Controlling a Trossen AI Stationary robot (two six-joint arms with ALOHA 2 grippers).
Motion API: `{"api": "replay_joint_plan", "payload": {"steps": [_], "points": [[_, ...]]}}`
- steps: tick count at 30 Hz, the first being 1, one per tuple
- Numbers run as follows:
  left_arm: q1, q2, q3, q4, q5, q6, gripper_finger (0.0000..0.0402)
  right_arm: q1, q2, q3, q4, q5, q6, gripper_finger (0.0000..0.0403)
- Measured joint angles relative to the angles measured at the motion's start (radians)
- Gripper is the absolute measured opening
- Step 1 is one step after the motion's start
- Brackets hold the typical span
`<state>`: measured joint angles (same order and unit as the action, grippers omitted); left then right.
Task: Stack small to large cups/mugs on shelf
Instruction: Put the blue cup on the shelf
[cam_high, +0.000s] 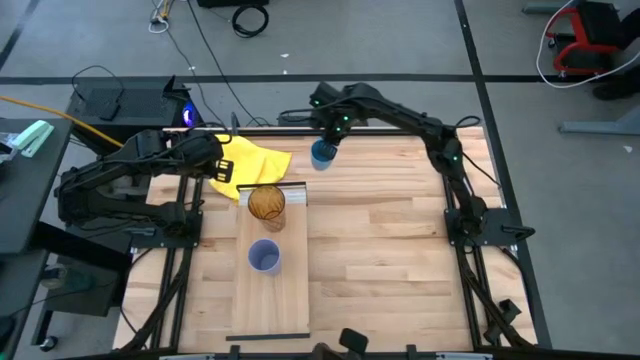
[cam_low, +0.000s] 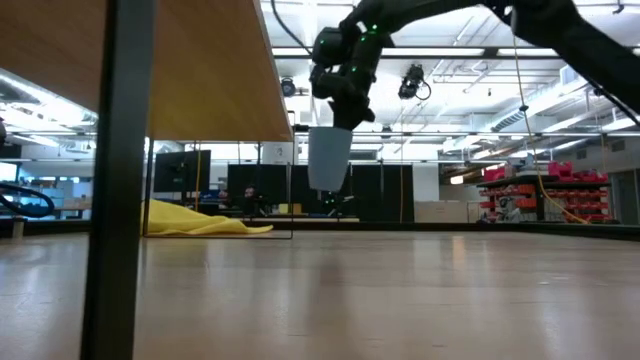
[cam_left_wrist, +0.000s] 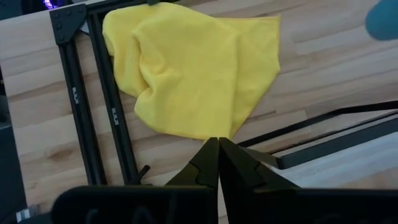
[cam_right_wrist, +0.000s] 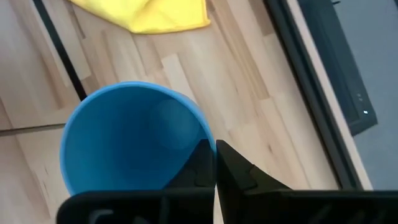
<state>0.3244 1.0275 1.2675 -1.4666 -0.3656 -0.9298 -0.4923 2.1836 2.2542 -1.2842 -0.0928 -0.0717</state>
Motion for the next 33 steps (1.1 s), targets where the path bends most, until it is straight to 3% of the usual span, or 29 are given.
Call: {"api": "replay_joint_plan", "payload": {"steps": [33], "points": [[0.000,0.000,0.000,0.024,0.004,0.006,0.0021,0.026,0.151,0.016,0.221,-0.054,0.124,0.0003]]}}
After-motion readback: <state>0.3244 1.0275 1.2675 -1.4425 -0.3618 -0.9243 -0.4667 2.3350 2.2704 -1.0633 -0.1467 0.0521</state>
